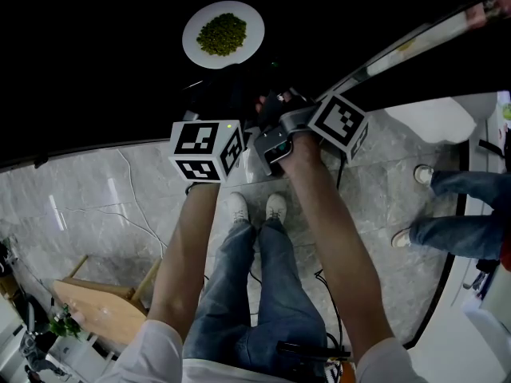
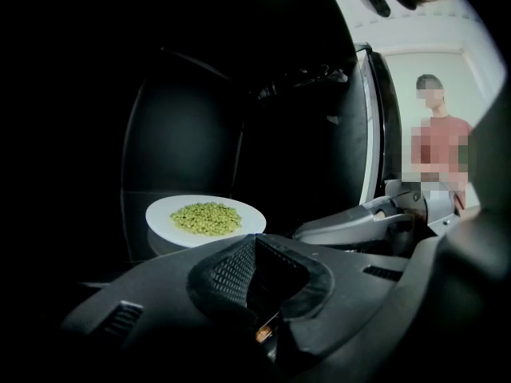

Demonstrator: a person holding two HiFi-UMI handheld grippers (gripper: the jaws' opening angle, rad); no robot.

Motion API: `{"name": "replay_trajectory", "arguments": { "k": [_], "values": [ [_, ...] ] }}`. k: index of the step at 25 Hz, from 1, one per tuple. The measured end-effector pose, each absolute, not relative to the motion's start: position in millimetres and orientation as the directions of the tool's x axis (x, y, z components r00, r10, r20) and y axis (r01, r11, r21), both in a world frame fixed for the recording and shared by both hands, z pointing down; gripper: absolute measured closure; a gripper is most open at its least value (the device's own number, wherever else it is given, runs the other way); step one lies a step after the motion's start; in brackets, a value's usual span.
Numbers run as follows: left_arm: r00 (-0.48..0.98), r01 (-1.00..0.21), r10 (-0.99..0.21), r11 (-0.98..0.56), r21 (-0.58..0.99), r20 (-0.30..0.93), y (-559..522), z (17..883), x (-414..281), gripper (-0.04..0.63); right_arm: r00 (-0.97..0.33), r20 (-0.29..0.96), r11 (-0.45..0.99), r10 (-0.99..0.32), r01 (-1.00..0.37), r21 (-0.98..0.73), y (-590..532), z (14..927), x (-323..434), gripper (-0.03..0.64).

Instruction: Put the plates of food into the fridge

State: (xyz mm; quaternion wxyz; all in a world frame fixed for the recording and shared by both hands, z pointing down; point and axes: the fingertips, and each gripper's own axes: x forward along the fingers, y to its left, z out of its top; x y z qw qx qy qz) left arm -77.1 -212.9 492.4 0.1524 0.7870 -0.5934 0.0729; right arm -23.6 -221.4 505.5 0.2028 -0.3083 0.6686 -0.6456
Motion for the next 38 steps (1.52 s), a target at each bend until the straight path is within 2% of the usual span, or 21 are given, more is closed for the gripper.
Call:
{"name": "replay_trajectory", "arguments": {
  "k": [15,19,23,29,38],
  "values": [
    [0.279,-0.958,-0.914,-0.243,0.153,0.294,-207,492,-85,0.589,-0.731,0.135,0.083,-0.669,-0.253,-0.964,-216,498,-30,0.600],
    [0.278,-0.960,-0.914,-0.261,0.096,0.297,-201,490,-83,0.589,-0.707,0.135,0.131,-0.694,-0.308,-0.942,-214,494,-24,0.603],
    [0.297,-0.953,-0.912,-0.301,0.032,0.284,-196,484,-73,0.589,-0.679,0.146,0.200,-0.720,-0.404,-0.893,-211,489,-14,0.603],
    [0.286,-0.950,-0.926,-0.308,-0.055,0.247,-184,472,-69,0.589,-0.717,0.125,0.332,-0.686,-0.461,-0.823,-197,477,-18,0.603],
    [0.336,-0.937,-0.917,-0.348,-0.017,0.215,-158,460,-64,0.589,-0.715,0.132,0.434,-0.686,-0.548,-0.715,-174,470,-12,0.603]
  ]
}}
